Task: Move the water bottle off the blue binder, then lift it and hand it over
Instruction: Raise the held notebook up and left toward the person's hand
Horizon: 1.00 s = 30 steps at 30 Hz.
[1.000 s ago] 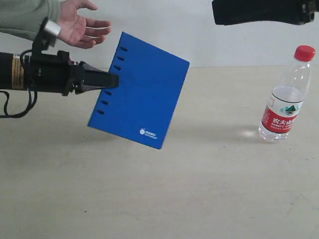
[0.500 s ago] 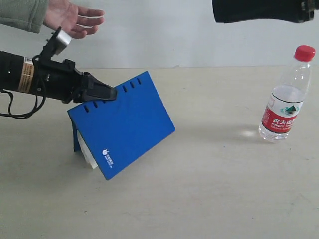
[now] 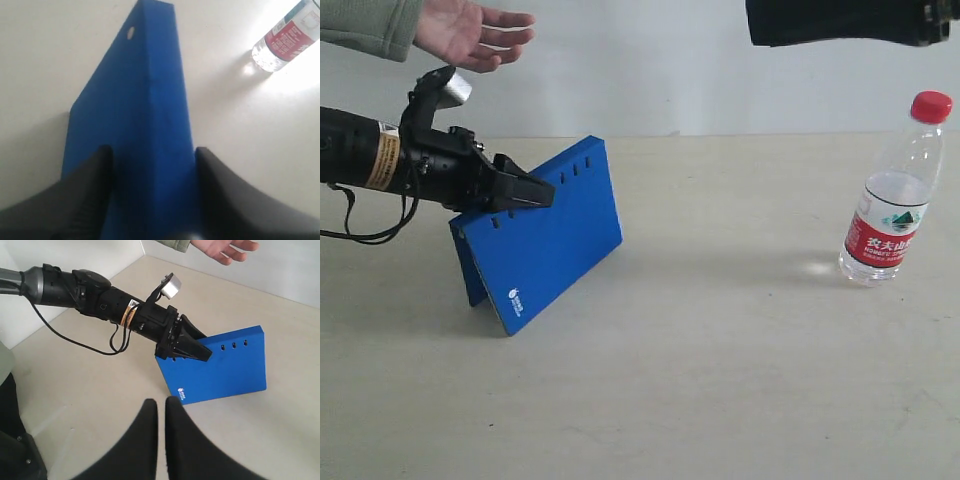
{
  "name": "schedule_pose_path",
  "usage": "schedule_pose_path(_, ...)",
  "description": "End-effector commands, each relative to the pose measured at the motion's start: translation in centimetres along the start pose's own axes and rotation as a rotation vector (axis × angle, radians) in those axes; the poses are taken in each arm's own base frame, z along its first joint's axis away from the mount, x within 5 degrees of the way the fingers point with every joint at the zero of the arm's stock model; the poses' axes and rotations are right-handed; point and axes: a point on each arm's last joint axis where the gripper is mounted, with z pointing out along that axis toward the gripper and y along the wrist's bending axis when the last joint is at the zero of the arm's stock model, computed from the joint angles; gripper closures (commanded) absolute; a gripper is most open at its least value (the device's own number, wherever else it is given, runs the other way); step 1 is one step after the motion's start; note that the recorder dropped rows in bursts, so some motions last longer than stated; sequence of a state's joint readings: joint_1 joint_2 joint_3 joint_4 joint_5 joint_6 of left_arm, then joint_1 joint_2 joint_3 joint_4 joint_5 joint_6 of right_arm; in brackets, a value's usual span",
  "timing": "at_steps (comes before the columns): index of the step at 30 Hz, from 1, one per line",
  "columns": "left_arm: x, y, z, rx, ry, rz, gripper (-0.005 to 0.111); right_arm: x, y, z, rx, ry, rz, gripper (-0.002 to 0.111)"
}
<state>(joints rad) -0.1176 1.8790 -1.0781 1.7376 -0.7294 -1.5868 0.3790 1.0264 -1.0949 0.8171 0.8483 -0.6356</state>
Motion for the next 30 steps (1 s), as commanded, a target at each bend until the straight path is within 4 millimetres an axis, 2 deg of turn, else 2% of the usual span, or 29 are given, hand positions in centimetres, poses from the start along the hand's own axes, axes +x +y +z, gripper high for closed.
schedule_pose_path(1, 0.5, 0.7, 0.3, -0.069, 0.017, 0.006, 0.100, 0.0, 0.1, -0.2, 0.001, -0.008, -0.003, 0.107)
schedule_pose_path(7, -0.3, 0.2, -0.6, -0.080, -0.009, 0.010, 0.102, 0.0, 0.1, -0.2, 0.001, -0.008, -0.003, 0.107)
schedule_pose_path(14, -3.8, -2.7, -4.7, -0.127, -0.137, 0.078, 0.102, 0.0, 0.1, -0.2, 0.002, -0.009, -0.003, 0.107)
schedule_pose_path(22, -5.4, -4.5, -7.0, -0.139, -0.215, 0.158, 0.102, 0.0, 0.1, -0.2, 0.002, -0.009, -0.003, 0.107)
schedule_pose_path(27, -7.2, -5.7, -8.3, -0.101, -0.400, 0.193, 0.102, 0.0, 0.1, -0.2, 0.002, -0.009, -0.003, 0.107)
schedule_pose_path(30, -8.0, -4.9, -8.8, -0.184, -0.495, 0.125, 0.102, 0.0, 0.1, -0.2, 0.001, -0.007, -0.003, 0.107)
